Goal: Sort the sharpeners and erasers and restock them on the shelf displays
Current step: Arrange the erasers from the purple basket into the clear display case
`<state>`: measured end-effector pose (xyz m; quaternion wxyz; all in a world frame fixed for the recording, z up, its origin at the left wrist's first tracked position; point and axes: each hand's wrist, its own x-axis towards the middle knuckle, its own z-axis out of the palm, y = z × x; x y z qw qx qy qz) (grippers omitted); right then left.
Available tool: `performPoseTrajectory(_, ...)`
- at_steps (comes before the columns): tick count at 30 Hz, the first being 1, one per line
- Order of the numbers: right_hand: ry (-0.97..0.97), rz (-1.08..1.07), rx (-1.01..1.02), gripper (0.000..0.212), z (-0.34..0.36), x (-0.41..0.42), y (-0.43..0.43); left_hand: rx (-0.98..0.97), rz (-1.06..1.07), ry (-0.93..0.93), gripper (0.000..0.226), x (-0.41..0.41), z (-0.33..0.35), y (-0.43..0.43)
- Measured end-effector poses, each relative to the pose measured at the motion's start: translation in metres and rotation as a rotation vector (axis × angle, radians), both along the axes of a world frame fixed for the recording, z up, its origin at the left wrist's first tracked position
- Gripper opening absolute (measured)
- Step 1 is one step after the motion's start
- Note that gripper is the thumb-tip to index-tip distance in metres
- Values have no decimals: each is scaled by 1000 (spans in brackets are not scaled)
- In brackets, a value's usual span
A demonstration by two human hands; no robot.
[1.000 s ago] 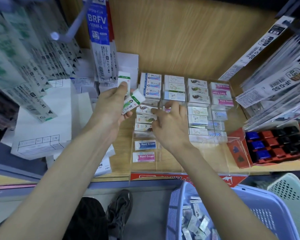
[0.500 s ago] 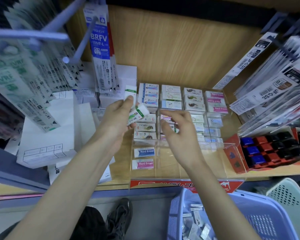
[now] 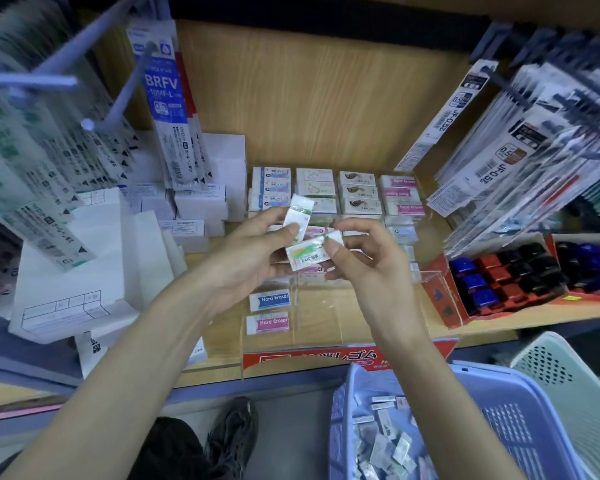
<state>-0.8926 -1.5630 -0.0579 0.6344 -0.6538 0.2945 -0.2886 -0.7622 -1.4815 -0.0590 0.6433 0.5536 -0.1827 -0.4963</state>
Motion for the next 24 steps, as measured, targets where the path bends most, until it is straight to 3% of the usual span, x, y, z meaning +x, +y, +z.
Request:
performPoseTrajectory(5,-102,-62,155,14,5,-13,-3,-3,-26,21,33,-3,3,-2)
performPoseTrajectory(9,-127,-87,196,14,3,-21,-5,-13,-86,-44,19,-7,3,-3)
performPoseTrajectory(15,-143,-171,204,13,-3,-39,-9,-30,-32,-498,35,-10,-3,-6)
performPoseTrajectory(24,-109,-177,152,15,-10,-38,-6,-16,-49,-379,31,-15,-9,-11)
